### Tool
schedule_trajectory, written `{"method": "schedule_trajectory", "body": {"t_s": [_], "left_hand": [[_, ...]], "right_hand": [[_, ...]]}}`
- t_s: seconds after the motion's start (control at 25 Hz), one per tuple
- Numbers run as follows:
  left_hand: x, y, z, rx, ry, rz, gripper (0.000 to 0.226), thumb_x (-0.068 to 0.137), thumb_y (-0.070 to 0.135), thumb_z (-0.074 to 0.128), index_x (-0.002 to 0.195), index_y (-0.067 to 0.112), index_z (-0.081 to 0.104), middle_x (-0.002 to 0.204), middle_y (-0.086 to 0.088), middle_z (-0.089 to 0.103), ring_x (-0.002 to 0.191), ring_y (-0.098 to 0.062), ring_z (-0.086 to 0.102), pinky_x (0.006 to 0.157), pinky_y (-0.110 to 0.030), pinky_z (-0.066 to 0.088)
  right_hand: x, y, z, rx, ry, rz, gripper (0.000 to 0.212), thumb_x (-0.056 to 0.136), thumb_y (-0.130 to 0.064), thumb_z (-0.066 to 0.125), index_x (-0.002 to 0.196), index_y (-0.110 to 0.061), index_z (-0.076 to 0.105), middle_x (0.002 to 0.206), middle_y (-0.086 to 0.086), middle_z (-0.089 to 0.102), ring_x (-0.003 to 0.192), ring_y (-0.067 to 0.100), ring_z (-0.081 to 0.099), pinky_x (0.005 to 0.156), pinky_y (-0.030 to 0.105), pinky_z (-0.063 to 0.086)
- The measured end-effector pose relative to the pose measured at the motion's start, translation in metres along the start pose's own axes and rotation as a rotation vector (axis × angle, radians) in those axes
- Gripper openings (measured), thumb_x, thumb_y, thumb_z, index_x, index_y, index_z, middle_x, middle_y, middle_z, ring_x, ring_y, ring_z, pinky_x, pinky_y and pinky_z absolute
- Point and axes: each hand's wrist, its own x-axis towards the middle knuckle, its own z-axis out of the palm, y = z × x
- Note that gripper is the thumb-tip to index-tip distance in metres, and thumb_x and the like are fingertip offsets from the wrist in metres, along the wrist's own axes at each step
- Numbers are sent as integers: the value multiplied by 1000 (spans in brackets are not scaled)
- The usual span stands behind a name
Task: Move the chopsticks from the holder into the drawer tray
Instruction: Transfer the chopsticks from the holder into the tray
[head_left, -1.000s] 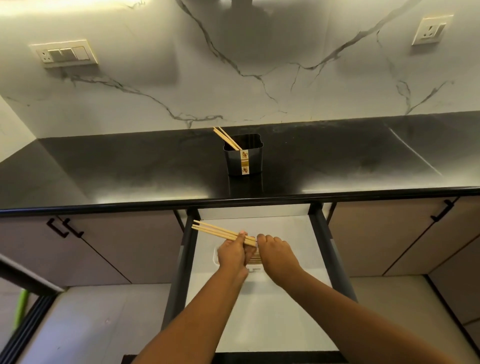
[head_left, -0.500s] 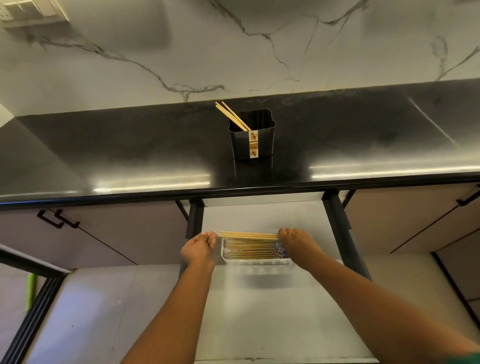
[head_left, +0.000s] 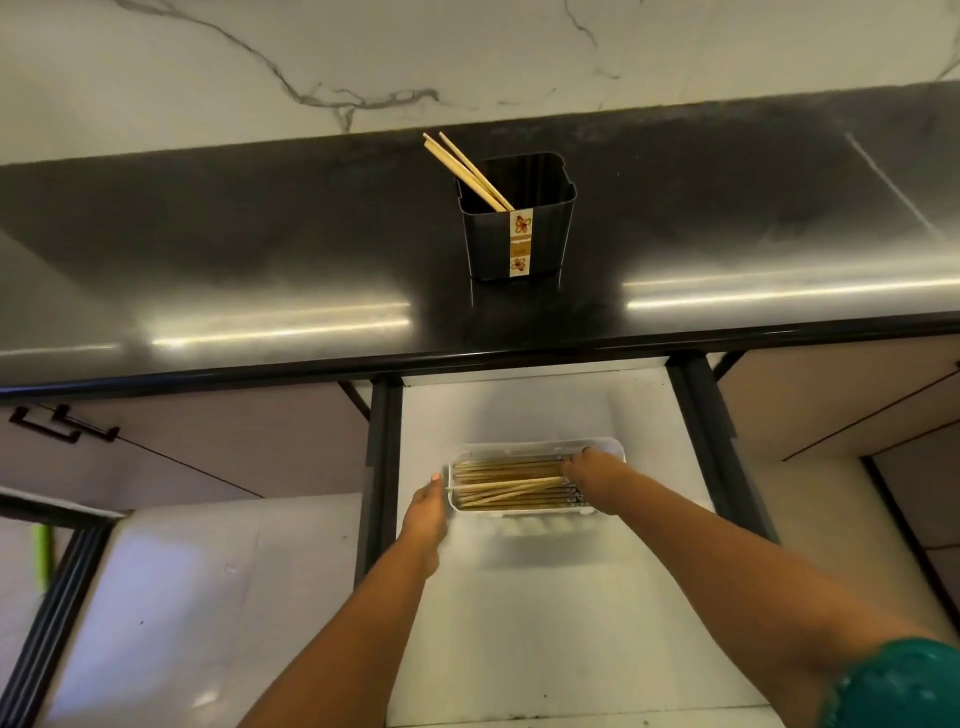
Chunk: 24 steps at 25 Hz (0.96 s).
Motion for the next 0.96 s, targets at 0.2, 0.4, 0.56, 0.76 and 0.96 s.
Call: {"method": "schedule_trajectory", "body": {"t_s": [0.2, 0.4, 0.56, 0.76, 0.96], "left_hand": [[-5, 6, 8, 24, -71, 21, 51, 99, 46, 35, 137, 13, 42, 142, -12, 45, 133, -31, 42, 110, -43, 33], [-4, 8, 11, 70, -42, 25, 47, 101, 42, 33, 138, 15, 42, 142, -13, 45, 132, -32, 42, 111, -45, 33], [0, 6, 10, 94, -43, 32, 49, 100, 45, 33, 139, 16, 41, 139, -9, 46, 132, -32, 42, 111, -45, 32], [-1, 5, 10, 99, -87, 68, 48, 100, 45, 33, 138, 17, 41, 126, -2, 50, 129, -30, 45, 110, -43, 35], [-26, 16, 9, 142, 4, 128, 51, 101, 42, 33, 146, 20, 29, 146, -12, 42, 131, -33, 43, 107, -45, 36]], "right_hand": [[3, 0, 7, 155, 19, 4, 45, 93, -14, 56, 137, -15, 47, 140, 8, 52, 129, 26, 48, 110, 32, 32], [4, -18, 11, 384, 91, -36, 45, 95, -7, 42, 139, -17, 46, 143, 9, 44, 131, 26, 43, 112, 34, 32], [1, -28, 16, 478, 97, -62, 48, 95, -3, 40, 141, -18, 45, 147, 7, 38, 136, 26, 36, 117, 36, 27], [-2, -27, 19, 602, 64, 33, 46, 95, -4, 44, 138, -19, 48, 143, 6, 46, 131, 26, 45, 114, 37, 35], [-16, -27, -2, 690, 168, 66, 45, 96, -4, 41, 138, -20, 47, 140, 7, 48, 128, 27, 46, 110, 36, 36]]}}
